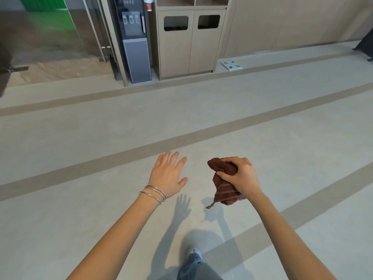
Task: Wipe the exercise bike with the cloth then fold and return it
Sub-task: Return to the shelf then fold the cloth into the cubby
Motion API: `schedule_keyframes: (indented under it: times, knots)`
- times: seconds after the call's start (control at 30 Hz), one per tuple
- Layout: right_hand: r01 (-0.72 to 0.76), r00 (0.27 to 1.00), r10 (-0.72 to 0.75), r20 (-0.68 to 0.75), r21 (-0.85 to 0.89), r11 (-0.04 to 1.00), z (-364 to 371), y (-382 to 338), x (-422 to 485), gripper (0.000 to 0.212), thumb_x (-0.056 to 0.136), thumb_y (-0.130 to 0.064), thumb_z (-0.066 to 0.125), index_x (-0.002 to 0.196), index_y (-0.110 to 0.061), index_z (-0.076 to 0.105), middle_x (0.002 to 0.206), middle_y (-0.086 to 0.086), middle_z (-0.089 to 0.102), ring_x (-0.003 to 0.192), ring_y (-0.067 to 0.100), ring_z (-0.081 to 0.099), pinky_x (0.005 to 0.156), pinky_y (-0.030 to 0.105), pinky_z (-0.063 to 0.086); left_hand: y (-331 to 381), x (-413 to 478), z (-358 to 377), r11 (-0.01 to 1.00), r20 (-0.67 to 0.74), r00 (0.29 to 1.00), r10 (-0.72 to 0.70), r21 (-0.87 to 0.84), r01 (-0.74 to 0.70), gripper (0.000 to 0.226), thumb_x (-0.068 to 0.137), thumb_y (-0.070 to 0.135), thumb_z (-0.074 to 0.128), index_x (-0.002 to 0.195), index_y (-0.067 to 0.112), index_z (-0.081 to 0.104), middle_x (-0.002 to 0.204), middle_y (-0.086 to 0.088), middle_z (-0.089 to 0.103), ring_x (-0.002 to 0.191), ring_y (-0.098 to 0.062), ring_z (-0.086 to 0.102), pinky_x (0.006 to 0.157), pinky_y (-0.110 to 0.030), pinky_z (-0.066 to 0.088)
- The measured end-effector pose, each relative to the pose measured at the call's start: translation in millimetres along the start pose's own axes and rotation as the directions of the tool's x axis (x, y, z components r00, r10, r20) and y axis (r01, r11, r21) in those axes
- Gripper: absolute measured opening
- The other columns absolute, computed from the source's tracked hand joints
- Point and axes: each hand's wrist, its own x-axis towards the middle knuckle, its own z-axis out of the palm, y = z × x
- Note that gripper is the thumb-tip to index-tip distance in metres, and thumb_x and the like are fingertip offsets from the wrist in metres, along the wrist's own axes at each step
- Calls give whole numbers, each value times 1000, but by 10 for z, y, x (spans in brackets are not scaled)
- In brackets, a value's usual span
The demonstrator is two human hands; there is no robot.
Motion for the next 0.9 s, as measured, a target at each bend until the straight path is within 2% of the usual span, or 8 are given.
schedule_keyframes:
  times: [0.1, 0.3, 0.47, 0.63, 0.9]
  knots:
    - [11, 1000, -11, 11, -13, 1000, -113, 144, 411, 34, 70, -33, 77, 101, -30, 66, 96, -14, 68, 101, 17, 51, 83, 33, 46, 127, 447, -57, 1000, -20, 1000, 0, -14, -1, 67, 90, 52, 40, 147, 22, 20, 153, -10, 24, 141, -33, 17, 116, -43, 12]
    - [32, 999, -32, 25, -12, 999, -158, 373, 1103, 31, 69, -34, 77, 99, -32, 66, 93, -17, 67, 97, 16, 53, 78, 26, 40, 55, 1175, -36, 1000, 8, 1000, 2, 8, -2, 66, 90, 52, 39, 147, 23, 19, 153, -9, 21, 141, -32, 15, 117, -43, 11]
    - [20, 1000, -20, 6, -8, 1000, -68, 447, 1833, 33, 69, -35, 76, 100, -31, 67, 96, -14, 68, 97, 16, 53, 81, 30, 44, -237, 1863, 27, 999, 42, 999, 15, 47, -17, 67, 91, 52, 39, 147, 23, 18, 154, -9, 20, 142, -32, 14, 116, -45, 12]
    - [22, 1000, -22, -20, -8, 1000, 22, 315, 2810, 32, 69, -34, 76, 100, -31, 67, 94, -17, 66, 97, 15, 53, 79, 27, 40, -670, 2738, -71, 999, 35, 999, 2, 53, -4, 66, 90, 51, 40, 146, 24, 18, 155, -7, 18, 144, -31, 8, 117, -48, 6]
    - [-16, 1000, 16, -7, -15, 1000, 199, 53, 3998, 32, 70, -38, 73, 101, -34, 66, 91, -20, 64, 100, 12, 51, 82, 30, 43, -1306, 3906, -372, 998, 11, 1000, 21, 51, -22, 66, 89, 50, 43, 146, 26, 20, 155, -7, 20, 143, -32, 12, 116, -51, 9]
